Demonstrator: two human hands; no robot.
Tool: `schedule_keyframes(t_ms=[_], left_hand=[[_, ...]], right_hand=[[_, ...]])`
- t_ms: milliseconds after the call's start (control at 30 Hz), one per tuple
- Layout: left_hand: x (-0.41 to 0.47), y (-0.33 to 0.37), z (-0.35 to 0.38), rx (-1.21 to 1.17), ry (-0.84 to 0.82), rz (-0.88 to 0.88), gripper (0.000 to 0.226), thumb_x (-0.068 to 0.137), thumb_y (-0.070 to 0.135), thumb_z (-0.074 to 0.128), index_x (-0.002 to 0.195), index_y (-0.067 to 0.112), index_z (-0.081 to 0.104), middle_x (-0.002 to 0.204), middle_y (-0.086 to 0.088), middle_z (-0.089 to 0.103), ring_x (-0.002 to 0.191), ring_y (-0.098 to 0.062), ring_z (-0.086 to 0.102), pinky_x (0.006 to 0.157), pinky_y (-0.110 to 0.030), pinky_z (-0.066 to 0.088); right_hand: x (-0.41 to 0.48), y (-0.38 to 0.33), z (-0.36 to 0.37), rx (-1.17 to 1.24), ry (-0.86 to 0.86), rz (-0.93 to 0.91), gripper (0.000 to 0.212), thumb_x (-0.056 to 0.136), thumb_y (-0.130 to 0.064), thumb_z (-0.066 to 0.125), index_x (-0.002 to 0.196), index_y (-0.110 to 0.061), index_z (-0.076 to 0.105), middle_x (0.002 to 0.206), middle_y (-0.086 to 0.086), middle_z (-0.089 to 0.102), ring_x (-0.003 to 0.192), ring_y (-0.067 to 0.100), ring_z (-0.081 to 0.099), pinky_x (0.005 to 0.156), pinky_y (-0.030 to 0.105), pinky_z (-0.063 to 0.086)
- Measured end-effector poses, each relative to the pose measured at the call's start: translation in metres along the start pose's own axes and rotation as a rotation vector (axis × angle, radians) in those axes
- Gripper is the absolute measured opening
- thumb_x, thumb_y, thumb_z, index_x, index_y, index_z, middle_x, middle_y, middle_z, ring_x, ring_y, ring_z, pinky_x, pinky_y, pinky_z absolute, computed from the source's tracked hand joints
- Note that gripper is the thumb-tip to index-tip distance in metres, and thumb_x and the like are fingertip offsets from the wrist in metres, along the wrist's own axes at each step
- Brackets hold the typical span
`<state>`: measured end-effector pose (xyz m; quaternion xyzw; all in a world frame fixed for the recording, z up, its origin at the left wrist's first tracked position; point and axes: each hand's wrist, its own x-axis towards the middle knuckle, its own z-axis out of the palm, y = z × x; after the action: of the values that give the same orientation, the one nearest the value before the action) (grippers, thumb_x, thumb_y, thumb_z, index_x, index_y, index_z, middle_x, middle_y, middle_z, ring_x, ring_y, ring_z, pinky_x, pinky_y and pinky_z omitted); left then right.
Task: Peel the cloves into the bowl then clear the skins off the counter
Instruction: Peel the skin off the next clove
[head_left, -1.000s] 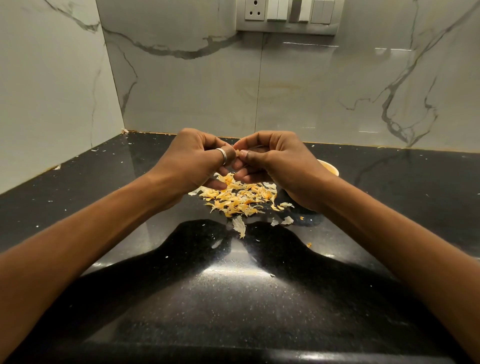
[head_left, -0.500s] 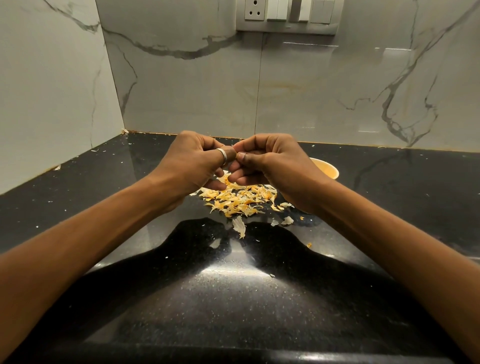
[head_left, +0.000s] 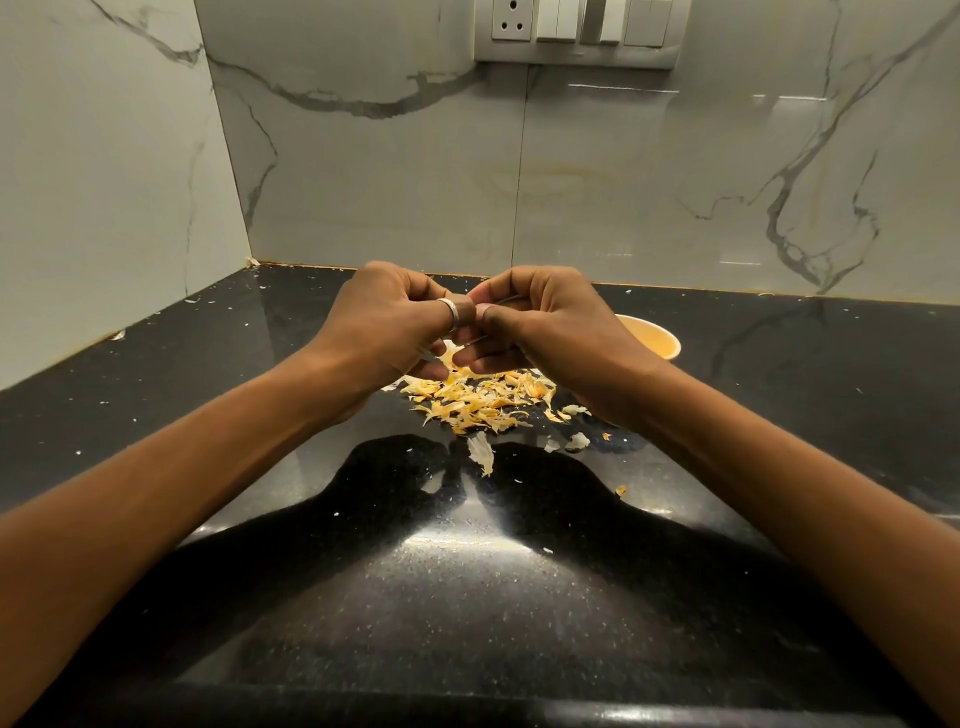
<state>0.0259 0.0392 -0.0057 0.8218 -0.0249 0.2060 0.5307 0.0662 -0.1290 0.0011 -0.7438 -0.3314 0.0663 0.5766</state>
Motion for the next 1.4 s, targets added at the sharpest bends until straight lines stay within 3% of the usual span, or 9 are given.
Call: schedule_keyframes(t_ms=[167, 267, 433, 600, 733, 1033, 1300, 1400], left_hand=[[-0.0004, 0.0012, -0.0006, 0.024, -0.018, 0.028, 0.014, 0.091, 0.021, 0.071, 0.085, 0.008, 0.069, 0.081, -0.010, 0.063, 0.059, -0.011, 0.062, 0.060, -0.037, 0.062], [-0.0014, 0.0012, -0.0003, 0.068, -0.029, 0.058, 0.015, 0.088, 0.025, 0.073, 0.084, 0.010, 0.069, 0.084, -0.013, 0.066, 0.062, -0.017, 0.064, 0.060, -0.037, 0.062], [-0.0033, 0.0031, 0.0006, 0.075, -0.048, 0.066, 0.032, 0.073, 0.041, 0.075, 0.083, 0.011, 0.069, 0.080, -0.013, 0.066, 0.059, -0.017, 0.065, 0.057, -0.034, 0.061], [-0.0025, 0.0034, -0.0008, 0.011, -0.055, 0.033, 0.014, 0.091, 0.020, 0.070, 0.086, 0.007, 0.069, 0.077, -0.008, 0.061, 0.057, -0.008, 0.060, 0.056, -0.029, 0.059], [-0.0039, 0.0057, -0.0004, -0.023, -0.067, 0.027, 0.012, 0.093, 0.015, 0.066, 0.086, 0.006, 0.069, 0.077, -0.007, 0.060, 0.060, -0.008, 0.058, 0.053, -0.025, 0.057], [-0.0023, 0.0034, -0.0012, -0.005, -0.065, 0.036, 0.011, 0.095, 0.012, 0.064, 0.090, 0.003, 0.069, 0.082, -0.011, 0.060, 0.061, -0.010, 0.060, 0.055, -0.026, 0.059], [-0.0028, 0.0017, 0.0000, 0.048, -0.077, 0.094, 0.007, 0.093, 0.013, 0.067, 0.090, 0.007, 0.070, 0.089, -0.014, 0.066, 0.063, -0.011, 0.063, 0.055, -0.026, 0.058], [-0.0020, 0.0005, 0.0001, 0.102, -0.074, 0.122, 0.007, 0.094, 0.013, 0.067, 0.090, 0.009, 0.071, 0.086, -0.014, 0.067, 0.064, -0.013, 0.064, 0.056, -0.027, 0.059]], right_hand=[[0.0008, -0.0002, -0.0008, -0.012, 0.014, 0.023, 0.018, 0.099, -0.004, 0.055, 0.114, 0.002, 0.062, 0.100, 0.021, 0.073, 0.091, 0.032, 0.074, 0.078, 0.040, 0.063], [0.0017, 0.0004, -0.0020, -0.058, 0.046, 0.022, 0.013, 0.098, -0.006, 0.058, 0.108, -0.003, 0.066, 0.101, 0.017, 0.072, 0.090, 0.023, 0.074, 0.074, 0.033, 0.063], [0.0028, 0.0020, -0.0053, 0.007, 0.028, 0.028, 0.014, 0.097, 0.001, 0.057, 0.107, 0.004, 0.066, 0.092, 0.021, 0.070, 0.075, 0.020, 0.067, 0.078, 0.035, 0.062], [0.0073, 0.0042, -0.0059, 0.175, 0.020, 0.092, 0.016, 0.096, 0.007, 0.055, 0.108, 0.008, 0.066, 0.083, 0.015, 0.069, 0.072, 0.017, 0.068, 0.083, 0.033, 0.061], [0.0079, 0.0026, -0.0077, 0.266, 0.029, 0.120, 0.017, 0.094, 0.010, 0.055, 0.107, 0.008, 0.066, 0.089, 0.018, 0.070, 0.073, 0.017, 0.071, 0.078, 0.027, 0.062], [0.0039, 0.0016, -0.0073, 0.032, 0.077, 0.005, 0.011, 0.094, 0.001, 0.063, 0.101, 0.003, 0.070, 0.095, 0.023, 0.073, 0.079, 0.022, 0.072, 0.076, 0.029, 0.062], [0.0028, 0.0023, -0.0068, 0.010, 0.096, -0.014, 0.011, 0.092, -0.001, 0.065, 0.100, 0.005, 0.070, 0.096, 0.023, 0.073, 0.089, 0.033, 0.074, 0.078, 0.032, 0.063], [0.0016, 0.0012, -0.0064, 0.008, 0.098, -0.003, 0.009, 0.092, -0.001, 0.065, 0.097, 0.004, 0.070, 0.095, 0.023, 0.072, 0.084, 0.029, 0.074, 0.074, 0.028, 0.063]])
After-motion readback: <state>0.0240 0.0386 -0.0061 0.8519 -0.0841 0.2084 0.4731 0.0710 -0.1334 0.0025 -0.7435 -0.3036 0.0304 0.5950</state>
